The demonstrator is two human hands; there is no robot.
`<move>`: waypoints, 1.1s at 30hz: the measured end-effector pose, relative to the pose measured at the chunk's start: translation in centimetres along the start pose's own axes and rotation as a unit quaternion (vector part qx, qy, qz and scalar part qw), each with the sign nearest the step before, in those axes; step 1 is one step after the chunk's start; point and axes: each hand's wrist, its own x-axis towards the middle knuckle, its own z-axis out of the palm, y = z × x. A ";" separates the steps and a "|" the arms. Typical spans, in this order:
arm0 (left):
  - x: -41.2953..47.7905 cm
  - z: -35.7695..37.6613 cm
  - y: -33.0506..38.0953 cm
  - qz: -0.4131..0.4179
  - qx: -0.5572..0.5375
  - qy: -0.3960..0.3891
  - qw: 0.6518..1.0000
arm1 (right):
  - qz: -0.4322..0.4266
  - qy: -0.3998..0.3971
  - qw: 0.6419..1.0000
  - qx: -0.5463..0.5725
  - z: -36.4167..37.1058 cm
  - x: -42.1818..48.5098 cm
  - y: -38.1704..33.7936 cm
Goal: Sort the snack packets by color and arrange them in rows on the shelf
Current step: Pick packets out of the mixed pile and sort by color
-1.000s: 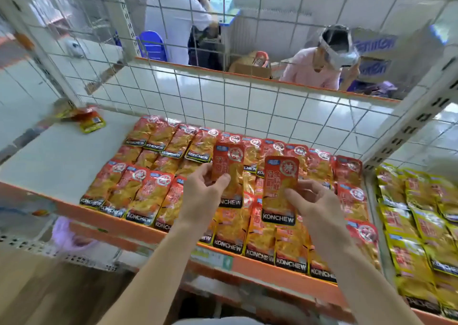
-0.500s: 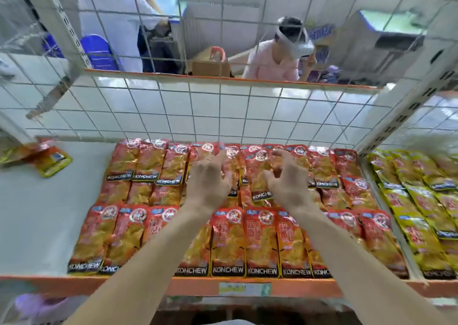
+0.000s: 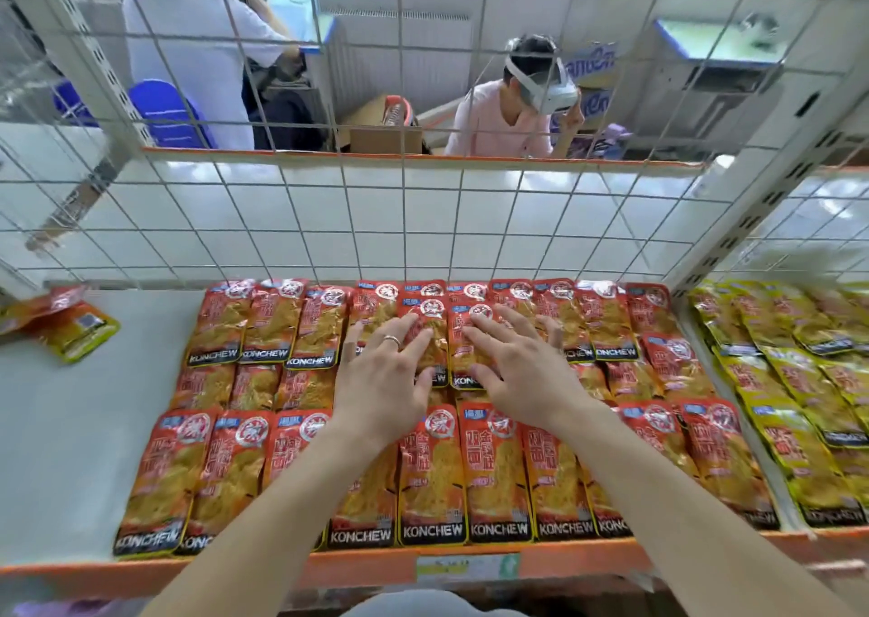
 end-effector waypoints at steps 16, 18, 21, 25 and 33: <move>1.3 0.4 0.3 -0.001 0.002 -0.025 1.000 | 0.036 -0.012 0.999 0.015 0.7 0.1 0.8; 1.8 0.2 0.4 -0.004 0.006 -0.032 0.999 | 0.040 -0.020 0.999 0.022 0.5 0.7 0.8; 1.8 0.0 0.5 -0.011 0.009 -0.035 0.999 | 0.044 -0.024 0.998 0.039 0.4 1.0 0.7; 0.8 -0.3 1.7 -0.003 -0.007 -0.040 0.999 | 0.060 0.024 0.996 0.063 0.5 -0.8 1.6; 2.0 0.3 7.5 0.069 0.016 -0.086 0.994 | 0.119 -0.018 0.992 0.046 -0.8 -4.1 8.3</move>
